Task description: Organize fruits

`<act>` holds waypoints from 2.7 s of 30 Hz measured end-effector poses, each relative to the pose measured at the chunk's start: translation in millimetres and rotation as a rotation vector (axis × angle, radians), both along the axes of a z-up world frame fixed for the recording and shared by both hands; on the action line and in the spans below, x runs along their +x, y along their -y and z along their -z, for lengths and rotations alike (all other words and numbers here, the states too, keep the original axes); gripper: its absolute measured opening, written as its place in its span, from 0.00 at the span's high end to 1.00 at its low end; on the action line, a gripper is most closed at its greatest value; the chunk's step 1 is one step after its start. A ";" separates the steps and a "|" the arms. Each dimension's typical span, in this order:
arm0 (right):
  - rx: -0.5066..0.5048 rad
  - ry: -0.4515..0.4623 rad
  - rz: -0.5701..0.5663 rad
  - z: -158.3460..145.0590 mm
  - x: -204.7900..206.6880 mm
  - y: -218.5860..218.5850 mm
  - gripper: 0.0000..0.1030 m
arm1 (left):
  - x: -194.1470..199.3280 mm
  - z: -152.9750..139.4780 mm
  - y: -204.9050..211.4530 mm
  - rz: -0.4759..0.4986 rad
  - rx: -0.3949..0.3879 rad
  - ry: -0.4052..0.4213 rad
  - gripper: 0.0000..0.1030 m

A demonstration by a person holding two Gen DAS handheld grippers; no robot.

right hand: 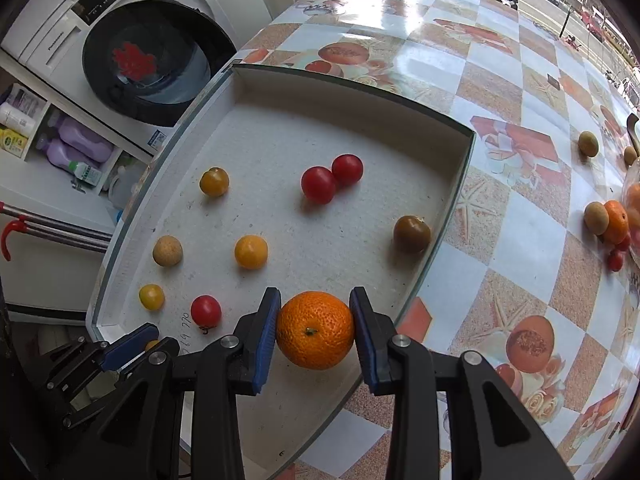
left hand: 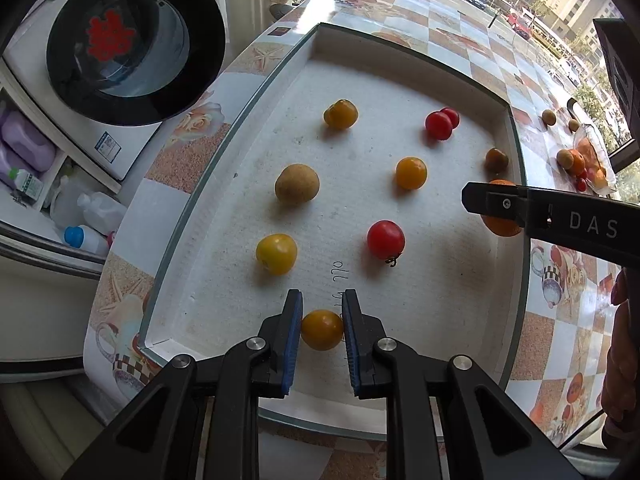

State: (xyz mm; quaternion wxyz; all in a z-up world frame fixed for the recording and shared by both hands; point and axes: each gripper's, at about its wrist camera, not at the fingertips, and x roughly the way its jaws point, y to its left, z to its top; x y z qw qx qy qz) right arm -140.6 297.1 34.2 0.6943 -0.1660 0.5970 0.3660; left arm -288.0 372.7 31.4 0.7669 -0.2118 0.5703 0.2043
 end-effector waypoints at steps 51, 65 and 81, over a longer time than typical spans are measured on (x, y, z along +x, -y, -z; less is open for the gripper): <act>-0.036 -0.018 0.043 -31.9 -6.6 35.6 0.00 | 18.1 -13.8 33.3 0.163 0.121 -0.099 0.07; -0.123 -0.017 0.055 -64.8 -27.3 69.3 0.00 | 16.7 -42.0 27.4 0.131 0.057 -0.109 0.07; -0.134 0.019 0.113 -115.6 -38.7 90.2 0.00 | 17.3 -86.4 33.6 0.240 0.027 -0.087 0.00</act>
